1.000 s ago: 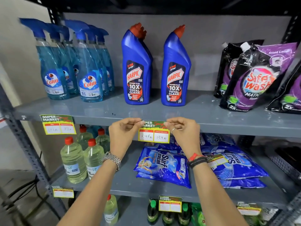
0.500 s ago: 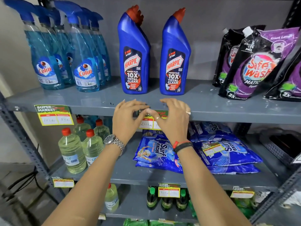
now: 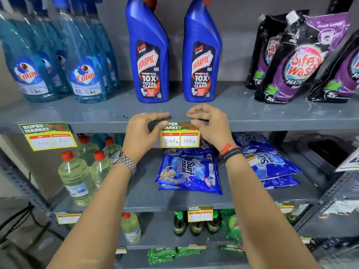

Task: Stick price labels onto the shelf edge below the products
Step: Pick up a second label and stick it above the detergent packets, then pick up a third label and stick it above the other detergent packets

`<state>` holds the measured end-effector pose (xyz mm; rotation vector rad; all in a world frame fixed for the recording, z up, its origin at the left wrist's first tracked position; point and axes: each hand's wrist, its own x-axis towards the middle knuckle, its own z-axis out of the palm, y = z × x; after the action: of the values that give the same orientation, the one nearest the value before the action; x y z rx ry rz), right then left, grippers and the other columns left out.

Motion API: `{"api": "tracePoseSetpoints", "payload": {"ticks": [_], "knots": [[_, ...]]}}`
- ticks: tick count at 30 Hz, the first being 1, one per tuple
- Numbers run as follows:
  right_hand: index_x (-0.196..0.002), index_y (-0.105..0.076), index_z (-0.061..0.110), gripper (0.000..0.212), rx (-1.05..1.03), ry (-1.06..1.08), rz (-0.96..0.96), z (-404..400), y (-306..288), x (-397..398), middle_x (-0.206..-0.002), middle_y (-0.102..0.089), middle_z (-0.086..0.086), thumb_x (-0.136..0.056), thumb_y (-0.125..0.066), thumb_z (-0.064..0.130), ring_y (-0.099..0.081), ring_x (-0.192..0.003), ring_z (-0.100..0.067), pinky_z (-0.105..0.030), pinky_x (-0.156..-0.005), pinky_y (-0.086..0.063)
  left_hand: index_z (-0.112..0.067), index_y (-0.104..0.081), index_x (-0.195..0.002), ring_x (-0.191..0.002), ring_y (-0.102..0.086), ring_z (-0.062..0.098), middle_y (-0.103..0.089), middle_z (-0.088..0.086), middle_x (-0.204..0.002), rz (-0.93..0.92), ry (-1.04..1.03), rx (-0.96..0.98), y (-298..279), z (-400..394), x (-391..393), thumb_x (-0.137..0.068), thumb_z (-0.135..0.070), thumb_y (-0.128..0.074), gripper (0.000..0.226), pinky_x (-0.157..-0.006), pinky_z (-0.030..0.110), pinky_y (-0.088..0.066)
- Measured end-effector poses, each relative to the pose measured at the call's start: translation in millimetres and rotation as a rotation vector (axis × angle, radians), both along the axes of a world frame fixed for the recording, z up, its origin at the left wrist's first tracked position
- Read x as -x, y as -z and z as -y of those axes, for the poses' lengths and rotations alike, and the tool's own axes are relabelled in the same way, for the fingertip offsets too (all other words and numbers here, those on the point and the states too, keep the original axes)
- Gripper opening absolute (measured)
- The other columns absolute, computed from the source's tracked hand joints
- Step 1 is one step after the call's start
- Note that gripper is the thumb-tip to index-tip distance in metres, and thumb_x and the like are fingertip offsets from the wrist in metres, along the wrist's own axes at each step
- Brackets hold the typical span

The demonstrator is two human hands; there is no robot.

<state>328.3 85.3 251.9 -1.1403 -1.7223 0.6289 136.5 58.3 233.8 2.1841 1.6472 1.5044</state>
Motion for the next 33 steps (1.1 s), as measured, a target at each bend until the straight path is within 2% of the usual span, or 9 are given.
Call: {"api": "tracePoseSetpoints", "payload": {"ticks": [5, 8, 12, 15, 18, 22, 28, 31, 33], "knots": [[-0.099, -0.061, 0.013, 0.035, 0.013, -0.006, 0.069, -1, -2, -8, -0.104, -0.074, -0.004, -0.084, -0.046, -0.014, -0.060, -0.097, 0.001, 0.006, -0.073, -0.040, -0.023, -0.069, -0.110, -0.092, -0.059, -0.001, -0.072, -0.004, -0.105, -0.044, 0.024, -0.044, 7, -1, 3, -0.088, -0.018, -0.059, 0.025, -0.082, 0.012, -0.044], [-0.099, -0.061, 0.010, 0.041, 0.014, -0.023, 0.054, 0, 0, -8, -0.106, -0.074, -0.007, -0.081, -0.039, -0.019, -0.064, -0.104, -0.005, -0.001, -0.079, -0.042, -0.022, -0.069, -0.111, -0.099, -0.065, 0.014, -0.072, -0.002, -0.109, -0.051, 0.014, -0.049, 5, 3, -1, -0.088, -0.013, -0.056, 0.028, -0.089, 0.033, -0.050], [-0.103, -0.059, 0.005, 0.045, -0.024, -0.096, 0.036, 4, 3, -12, -0.112, -0.070, -0.012, -0.076, -0.037, -0.023, -0.063, -0.110, -0.012, 0.002, -0.077, -0.043, -0.031, -0.066, -0.110, -0.097, -0.067, 0.014, -0.072, -0.004, -0.107, 0.042, -0.017, -0.012, 4, 9, -6, -0.089, -0.022, -0.057, 0.025, -0.090, 0.041, -0.052], [-0.109, -0.057, 0.000, 0.052, -0.079, -0.229, 0.035, 8, 8, -25, -0.117, -0.067, -0.016, -0.070, -0.036, -0.026, -0.061, -0.115, -0.018, 0.006, -0.076, -0.039, -0.036, -0.059, -0.110, -0.091, -0.067, 0.018, -0.072, -0.002, -0.099, 0.244, -0.125, -0.259, 26, 27, -33, -0.091, -0.037, -0.052, 0.020, -0.087, 0.051, -0.049], [-0.111, -0.061, 0.003, 0.046, -0.218, -0.332, -0.033, 11, 26, -55, -0.116, -0.069, -0.013, -0.078, -0.039, -0.019, -0.063, -0.111, -0.019, -0.008, -0.090, -0.045, -0.007, -0.058, -0.104, -0.082, -0.063, 0.021, -0.065, 0.002, -0.088, 0.417, -0.203, -0.472, 73, 41, -92, -0.094, -0.031, -0.045, 0.029, -0.078, 0.049, -0.046], [-0.110, -0.066, 0.015, 0.041, -0.309, -0.230, 0.054, -4, 95, -135, -0.107, -0.071, -0.011, -0.081, -0.047, -0.008, -0.065, -0.103, -0.022, -0.030, -0.092, -0.050, -0.011, -0.056, -0.095, -0.071, -0.057, -0.003, -0.064, -0.024, -0.077, 0.745, -0.200, -0.167, 145, 15, -185, -0.093, -0.030, -0.042, 0.024, -0.071, 0.025, -0.044], [-0.104, -0.065, 0.015, 0.028, 0.135, 0.083, 0.071, -80, 182, -266, -0.106, -0.072, -0.003, -0.084, -0.054, 0.001, -0.064, -0.097, -0.021, -0.027, -0.088, -0.047, -0.011, -0.058, -0.104, -0.068, -0.063, 0.013, -0.068, 0.006, -0.087, 0.922, -0.137, 0.606, 220, -53, -282, -0.099, -0.020, -0.035, 0.025, -0.056, 0.013, -0.047], [-0.106, -0.065, 0.007, 0.025, 0.299, 0.197, 0.007, -119, 204, -296, -0.107, -0.071, -0.012, -0.084, -0.055, 0.001, -0.066, -0.099, -0.026, -0.035, -0.090, -0.052, -0.002, -0.060, -0.110, -0.068, -0.054, 0.017, -0.069, -0.006, -0.082, 0.798, -0.140, 0.771, 229, -79, -304, -0.098, -0.015, -0.038, 0.029, -0.048, 0.010, -0.042], [-0.104, -0.065, 0.001, 0.021, 0.363, 0.250, 0.002, -145, 212, -305, -0.103, -0.071, -0.019, -0.084, -0.057, 0.001, -0.067, -0.092, -0.028, -0.029, -0.082, -0.051, 0.002, -0.060, -0.103, -0.064, -0.052, 0.012, -0.062, 0.003, -0.090, 0.890, -0.157, 0.846, 226, -102, -312, -0.096, -0.009, -0.042, 0.022, -0.046, 0.010, -0.044]]}}
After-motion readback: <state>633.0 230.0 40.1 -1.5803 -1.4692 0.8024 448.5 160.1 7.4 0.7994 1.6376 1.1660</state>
